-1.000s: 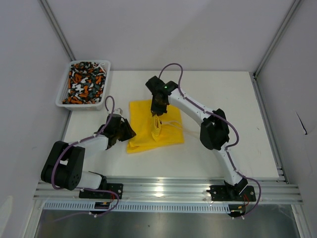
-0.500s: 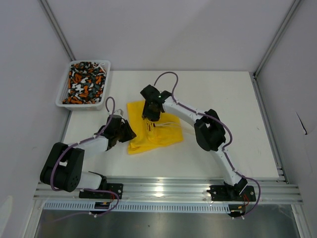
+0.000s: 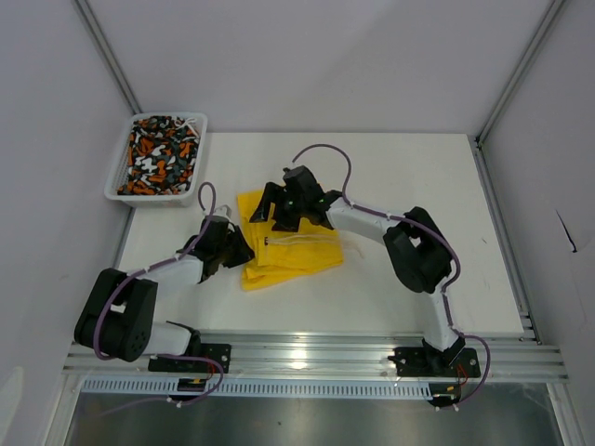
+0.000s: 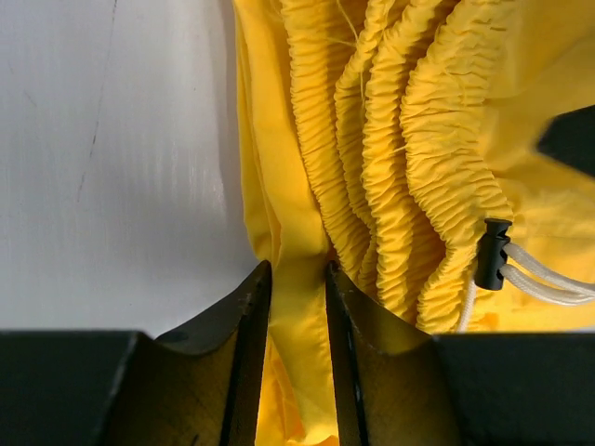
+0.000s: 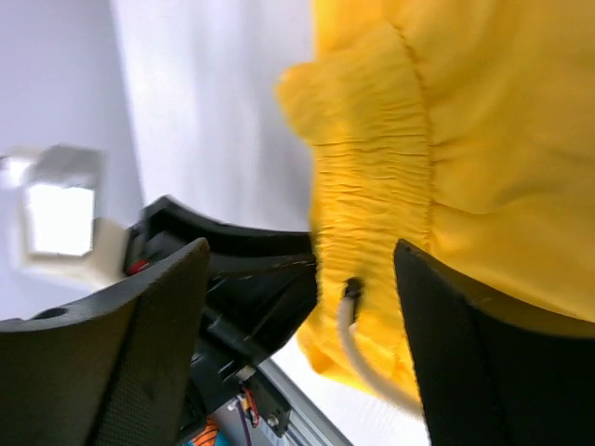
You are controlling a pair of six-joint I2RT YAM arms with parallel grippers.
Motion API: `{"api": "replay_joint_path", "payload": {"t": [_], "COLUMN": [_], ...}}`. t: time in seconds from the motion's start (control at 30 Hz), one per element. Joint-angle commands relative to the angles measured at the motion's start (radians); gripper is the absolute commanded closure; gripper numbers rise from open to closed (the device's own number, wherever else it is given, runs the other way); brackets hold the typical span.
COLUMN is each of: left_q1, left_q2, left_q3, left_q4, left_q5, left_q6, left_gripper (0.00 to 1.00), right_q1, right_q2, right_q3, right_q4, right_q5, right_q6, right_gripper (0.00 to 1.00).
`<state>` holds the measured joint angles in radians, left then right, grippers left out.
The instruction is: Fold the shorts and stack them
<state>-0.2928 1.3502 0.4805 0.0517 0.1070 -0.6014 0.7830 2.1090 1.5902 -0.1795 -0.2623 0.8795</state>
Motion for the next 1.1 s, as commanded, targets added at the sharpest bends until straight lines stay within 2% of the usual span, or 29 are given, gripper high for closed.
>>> {"api": "replay_joint_path", "payload": {"t": [0.0,0.03,0.07,0.13,0.17,0.33,0.53,0.63,0.67,0.77,0.87,1.07], "left_q1": [-0.008,-0.008,-0.008,0.0,0.013,0.066,0.139,0.162,0.168,0.175,0.175,0.176], "left_q2": [-0.037,-0.043,-0.051,-0.085,-0.1,-0.193,-0.312,-0.316,-0.297,-0.219,-0.12,0.035], "left_q3": [-0.003,-0.005,-0.008,-0.023,-0.025,-0.063,-0.074,-0.054,-0.045,0.0,0.076,0.184], "left_q4": [-0.044,-0.044,-0.044,-0.071,-0.078,-0.107,-0.095,-0.075,-0.056,-0.009,0.03,0.065], "left_q5": [-0.021,-0.024,-0.027,-0.036,-0.033,0.006,0.031,0.06,0.069,0.097,0.126,0.105], "left_q6": [0.014,0.011,0.006,0.005,0.003,0.005,-0.015,-0.029,-0.037,-0.05,-0.063,-0.063], "left_gripper": [0.66,0.66,0.66,0.66,0.66,0.66,0.68,0.71,0.73,0.76,0.8,0.84], "right_q1": [-0.024,-0.031,-0.042,-0.053,-0.059,-0.073,-0.097,-0.096,-0.091,-0.076,-0.071,-0.062], "right_q2": [-0.132,-0.136,-0.139,-0.135,-0.13,-0.083,-0.066,-0.054,-0.047,-0.029,-0.011,0.074], "right_q3": [-0.076,-0.088,-0.108,-0.116,-0.119,-0.107,-0.102,-0.07,-0.05,0.017,0.054,0.126], "right_q4": [0.268,0.281,0.294,0.307,0.31,0.344,0.334,0.26,0.154,0.017,-0.041,-0.063], "right_q5": [-0.084,-0.092,-0.106,-0.12,-0.129,-0.138,-0.074,0.013,0.055,0.195,0.251,0.244], "right_q6": [0.009,0.012,0.015,0.018,0.019,0.026,0.001,-0.029,-0.039,-0.069,-0.079,-0.093], "right_gripper": [0.23,0.27,0.37,0.49,0.62,0.87,0.89,0.87,0.85,0.83,0.83,0.83]}}
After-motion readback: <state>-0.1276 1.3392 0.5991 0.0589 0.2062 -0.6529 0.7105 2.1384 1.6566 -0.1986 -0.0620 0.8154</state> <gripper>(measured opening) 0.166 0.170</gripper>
